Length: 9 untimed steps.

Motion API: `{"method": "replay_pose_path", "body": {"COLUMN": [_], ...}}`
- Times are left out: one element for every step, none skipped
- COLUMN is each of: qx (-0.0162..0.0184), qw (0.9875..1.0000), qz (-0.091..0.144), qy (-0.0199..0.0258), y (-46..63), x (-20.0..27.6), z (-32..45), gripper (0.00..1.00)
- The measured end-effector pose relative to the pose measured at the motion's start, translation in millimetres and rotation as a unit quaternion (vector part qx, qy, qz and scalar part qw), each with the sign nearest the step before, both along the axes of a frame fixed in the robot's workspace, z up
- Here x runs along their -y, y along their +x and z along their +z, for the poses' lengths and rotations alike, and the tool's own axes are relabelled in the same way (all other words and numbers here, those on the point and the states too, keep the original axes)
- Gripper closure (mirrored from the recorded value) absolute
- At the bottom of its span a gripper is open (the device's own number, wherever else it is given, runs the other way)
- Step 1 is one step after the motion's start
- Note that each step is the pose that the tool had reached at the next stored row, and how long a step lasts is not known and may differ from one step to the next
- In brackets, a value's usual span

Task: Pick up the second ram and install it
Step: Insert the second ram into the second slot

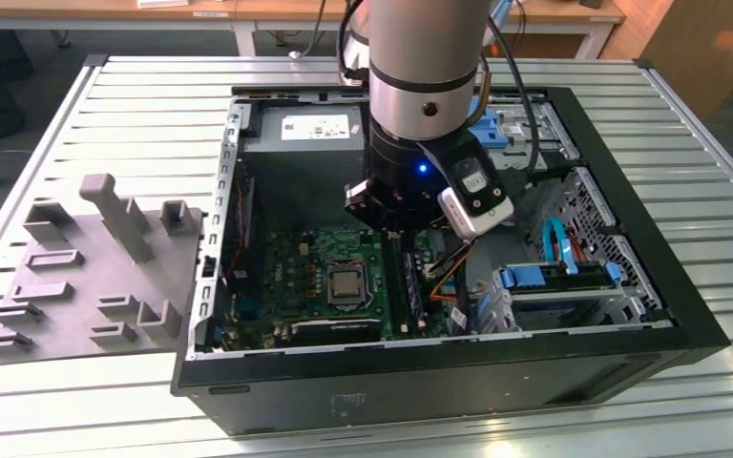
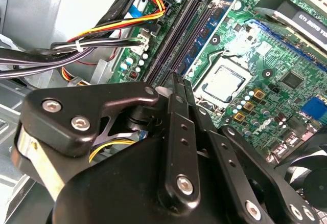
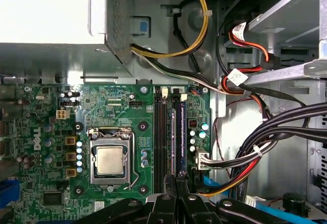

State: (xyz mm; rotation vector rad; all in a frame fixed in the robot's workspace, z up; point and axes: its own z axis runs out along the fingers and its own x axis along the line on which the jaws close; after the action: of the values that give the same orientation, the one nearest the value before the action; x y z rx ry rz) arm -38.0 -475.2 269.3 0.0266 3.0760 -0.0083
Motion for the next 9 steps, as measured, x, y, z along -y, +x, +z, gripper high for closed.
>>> {"method": "replay_pose_path", "body": {"qx": [0.0, 0.0, 0.0, 0.0, 0.0, 0.0001, 0.0001, 0.0, 0.0], "qw": [1.0, 1.0, 1.0, 1.0, 1.0, 1.0, 1.0, 1.0, 1.0], "qz": [0.0, 0.0, 0.0, 0.0, 0.0, 0.0, 0.0, 0.0, 0.0], "qy": [0.0, 0.0, 0.0, 0.0, 0.0, 0.0003, 0.0002, 0.0001, 0.0], "y": [0.0, 0.0, 0.0, 0.0, 0.0, 0.0, 0.0, 0.0, 0.0], "x": [0.0, 0.0, 0.0, 0.0, 0.0, 0.0, 0.0, 0.0, 0.0], "z": [0.0, 0.0, -0.1, -0.1, -0.2, -1.2, -2.3, -6.8, -7.7], "gripper": [0.88, 0.88, 0.88, 0.88, 0.88, 0.88, 0.88, 0.88, 0.88]}}
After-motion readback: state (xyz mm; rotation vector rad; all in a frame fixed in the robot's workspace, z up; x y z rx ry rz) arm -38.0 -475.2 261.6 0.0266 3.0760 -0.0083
